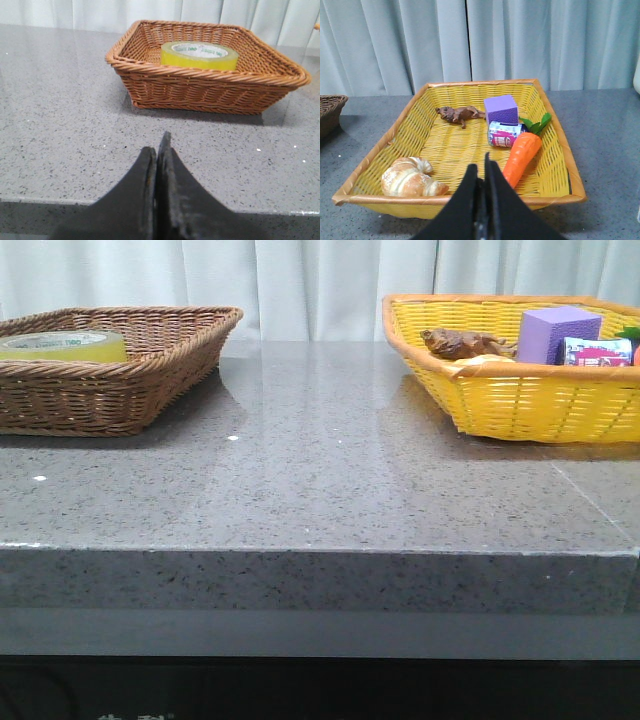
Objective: Transfer tape with both arms
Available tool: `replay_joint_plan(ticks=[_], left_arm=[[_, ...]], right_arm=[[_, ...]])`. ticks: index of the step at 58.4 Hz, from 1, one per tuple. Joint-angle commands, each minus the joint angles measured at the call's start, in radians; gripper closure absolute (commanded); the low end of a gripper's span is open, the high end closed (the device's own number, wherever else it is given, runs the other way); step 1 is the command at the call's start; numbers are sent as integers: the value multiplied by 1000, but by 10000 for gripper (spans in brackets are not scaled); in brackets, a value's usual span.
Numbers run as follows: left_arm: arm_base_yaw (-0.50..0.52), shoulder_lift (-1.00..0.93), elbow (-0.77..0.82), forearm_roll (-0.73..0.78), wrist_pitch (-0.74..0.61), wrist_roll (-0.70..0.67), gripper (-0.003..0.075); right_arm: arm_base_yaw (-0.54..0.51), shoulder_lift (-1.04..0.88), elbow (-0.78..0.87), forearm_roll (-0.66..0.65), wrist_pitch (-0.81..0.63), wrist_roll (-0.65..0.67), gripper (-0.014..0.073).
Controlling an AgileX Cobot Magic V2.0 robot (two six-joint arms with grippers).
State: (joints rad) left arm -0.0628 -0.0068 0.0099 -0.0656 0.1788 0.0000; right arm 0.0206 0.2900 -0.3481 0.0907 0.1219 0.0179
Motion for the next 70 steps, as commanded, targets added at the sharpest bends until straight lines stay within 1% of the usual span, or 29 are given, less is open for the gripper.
replay_joint_plan(ticks=[1,65,70], left_arm=[[1,-18,39,-3,-94,0,740],[1,-17,39,-3,-94,0,740],[1,-17,39,-3,-94,0,740]], right_arm=[[-6,7,-25,-8,-88,-3,643],[-6,7,-25,-8,-88,-3,643],[-6,7,-18,-23,-89,-3,643]])
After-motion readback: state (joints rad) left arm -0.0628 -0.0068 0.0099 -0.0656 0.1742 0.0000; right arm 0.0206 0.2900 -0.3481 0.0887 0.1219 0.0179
